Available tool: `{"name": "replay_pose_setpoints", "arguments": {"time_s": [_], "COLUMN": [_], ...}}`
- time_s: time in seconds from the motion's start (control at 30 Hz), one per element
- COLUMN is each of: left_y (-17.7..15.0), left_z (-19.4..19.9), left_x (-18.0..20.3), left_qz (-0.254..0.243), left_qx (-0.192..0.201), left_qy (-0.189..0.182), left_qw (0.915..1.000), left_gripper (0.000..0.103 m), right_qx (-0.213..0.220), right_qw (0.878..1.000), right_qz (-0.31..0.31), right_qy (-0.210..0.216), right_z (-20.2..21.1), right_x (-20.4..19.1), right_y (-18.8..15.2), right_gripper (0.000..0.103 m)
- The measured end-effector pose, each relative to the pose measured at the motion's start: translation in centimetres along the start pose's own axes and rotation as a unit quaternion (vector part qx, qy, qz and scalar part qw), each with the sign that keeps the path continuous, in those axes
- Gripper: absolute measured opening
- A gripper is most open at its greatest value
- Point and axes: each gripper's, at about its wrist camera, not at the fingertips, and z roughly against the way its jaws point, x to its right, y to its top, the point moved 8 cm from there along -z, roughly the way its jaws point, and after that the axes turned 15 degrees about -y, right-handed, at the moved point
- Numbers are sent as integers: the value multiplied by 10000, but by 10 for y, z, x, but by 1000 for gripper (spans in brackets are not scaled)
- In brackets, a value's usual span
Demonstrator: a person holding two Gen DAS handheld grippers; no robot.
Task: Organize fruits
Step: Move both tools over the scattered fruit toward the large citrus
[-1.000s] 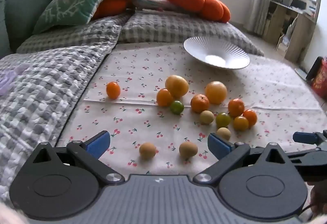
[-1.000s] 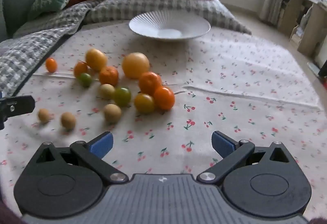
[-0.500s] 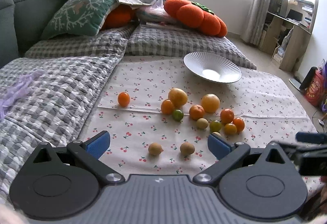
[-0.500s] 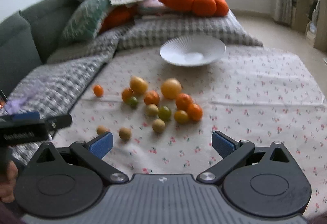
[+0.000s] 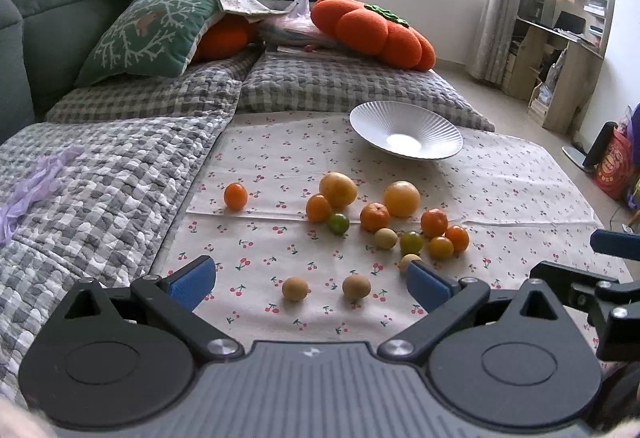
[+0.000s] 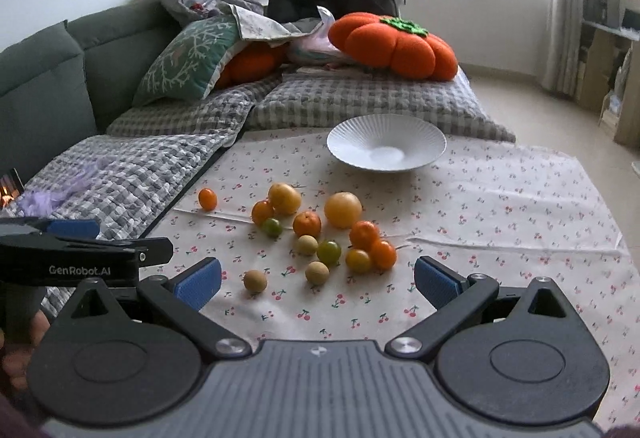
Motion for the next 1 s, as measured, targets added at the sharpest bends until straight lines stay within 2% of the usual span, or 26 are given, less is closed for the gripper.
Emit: {"name": "replay_pose_setpoints", "arguments": {"time_s": [0.13, 0.37, 0.53, 0.6, 0.73, 0.77, 0.87, 1.0], "left_y": [-1, -1, 1, 0, 1, 2, 7, 18], "left_z": [-1, -5, -8, -10, -16, -18, -24, -35], "left_x": [-5, -8, -11, -12, -16, -18, -28, -36], "left_qz": [41, 63, 110, 128, 85, 80, 166, 296], "left_qx": [-30, -61, -69, -93, -154, -174, -222, -274], "left_qy": [26, 29, -44, -71, -66, -74, -68, -86], "left_qw": [10000, 10000, 9999, 9999, 9998, 9998, 9996, 9991], "left_gripper": [94, 94, 94, 94, 94, 94, 94, 94], "right_qx": [30, -143, 323, 190, -392, -414, -184, -202], "right_qw": [9998, 9983, 9992, 9996, 9989, 9990, 9970, 9975], "right_qz": [179, -285, 162, 189, 43, 154, 646, 662], "right_qy": [123, 490, 185, 110, 245, 106, -393, -172], "right_z": [1, -2, 9, 2, -25, -32, -45, -58], "right_x": [-2, 6, 3, 4, 16, 20, 33, 36], "right_y": [-1, 5, 12, 10, 5, 7, 21, 38], "right_gripper": [103, 103, 103, 103, 100, 97, 97, 102]}}
